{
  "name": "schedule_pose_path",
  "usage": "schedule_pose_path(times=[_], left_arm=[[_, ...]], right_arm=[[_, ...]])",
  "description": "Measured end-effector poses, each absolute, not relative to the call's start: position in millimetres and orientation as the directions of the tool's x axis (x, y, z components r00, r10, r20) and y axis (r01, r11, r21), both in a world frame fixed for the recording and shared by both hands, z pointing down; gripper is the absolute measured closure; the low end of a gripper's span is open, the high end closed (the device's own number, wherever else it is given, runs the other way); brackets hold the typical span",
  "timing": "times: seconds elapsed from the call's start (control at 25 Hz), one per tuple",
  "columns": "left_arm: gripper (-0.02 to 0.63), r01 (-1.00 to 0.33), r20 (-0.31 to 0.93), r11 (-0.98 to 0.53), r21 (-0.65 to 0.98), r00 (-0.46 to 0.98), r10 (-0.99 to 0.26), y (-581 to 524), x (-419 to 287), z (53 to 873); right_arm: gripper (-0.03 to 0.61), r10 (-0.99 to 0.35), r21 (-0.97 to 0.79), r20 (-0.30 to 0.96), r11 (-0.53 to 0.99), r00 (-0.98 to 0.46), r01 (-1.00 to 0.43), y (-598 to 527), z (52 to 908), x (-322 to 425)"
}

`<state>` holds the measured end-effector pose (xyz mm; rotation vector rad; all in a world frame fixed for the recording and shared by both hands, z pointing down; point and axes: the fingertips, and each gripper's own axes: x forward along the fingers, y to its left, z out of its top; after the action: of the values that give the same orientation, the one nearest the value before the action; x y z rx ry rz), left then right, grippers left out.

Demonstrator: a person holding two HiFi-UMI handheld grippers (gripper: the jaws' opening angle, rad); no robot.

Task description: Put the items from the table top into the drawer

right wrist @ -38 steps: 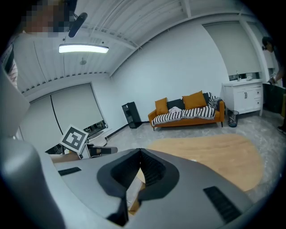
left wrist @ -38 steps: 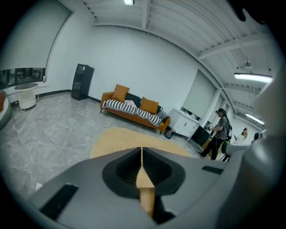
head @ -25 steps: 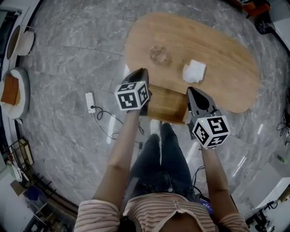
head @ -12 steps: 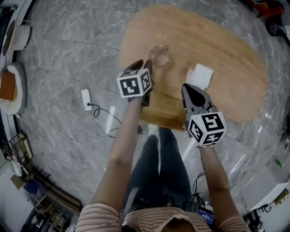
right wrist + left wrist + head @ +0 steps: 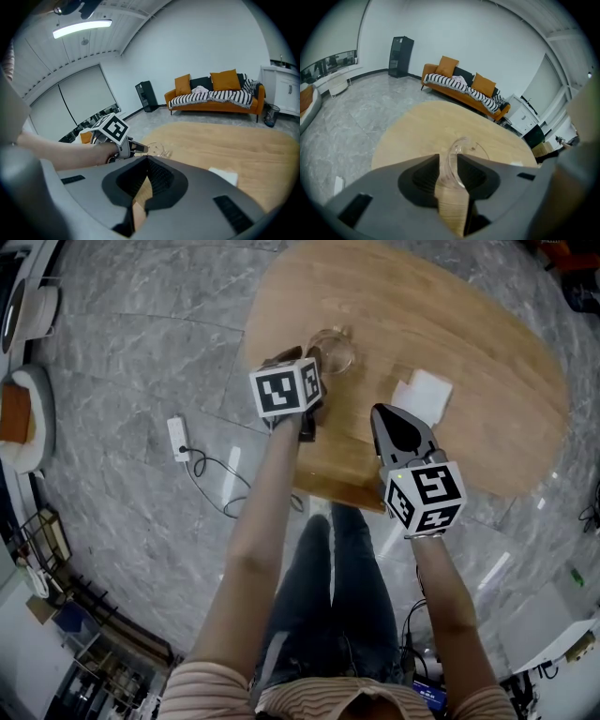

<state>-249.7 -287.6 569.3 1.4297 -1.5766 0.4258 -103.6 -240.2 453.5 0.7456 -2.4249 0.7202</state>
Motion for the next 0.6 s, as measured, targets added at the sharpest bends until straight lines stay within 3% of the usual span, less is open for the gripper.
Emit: schedule_pose_path(times=[0.32,0.6], left_arm=[[0.505,-0.919,0.86,0.295,0.262,0.083,-0.504,-295,-250,595],[0.557,-0.928,0.877,0.318,0.194,0.018,-0.48,-300,-252,602]], right_arm=[[0.571,-0.327,-0.354,0.595,0.713,-0.734,-0.605,-237,467,-104],[0.571,-0.318,-0.361,0.606,0.707,-0.729,-0.608,-239,476,-97]])
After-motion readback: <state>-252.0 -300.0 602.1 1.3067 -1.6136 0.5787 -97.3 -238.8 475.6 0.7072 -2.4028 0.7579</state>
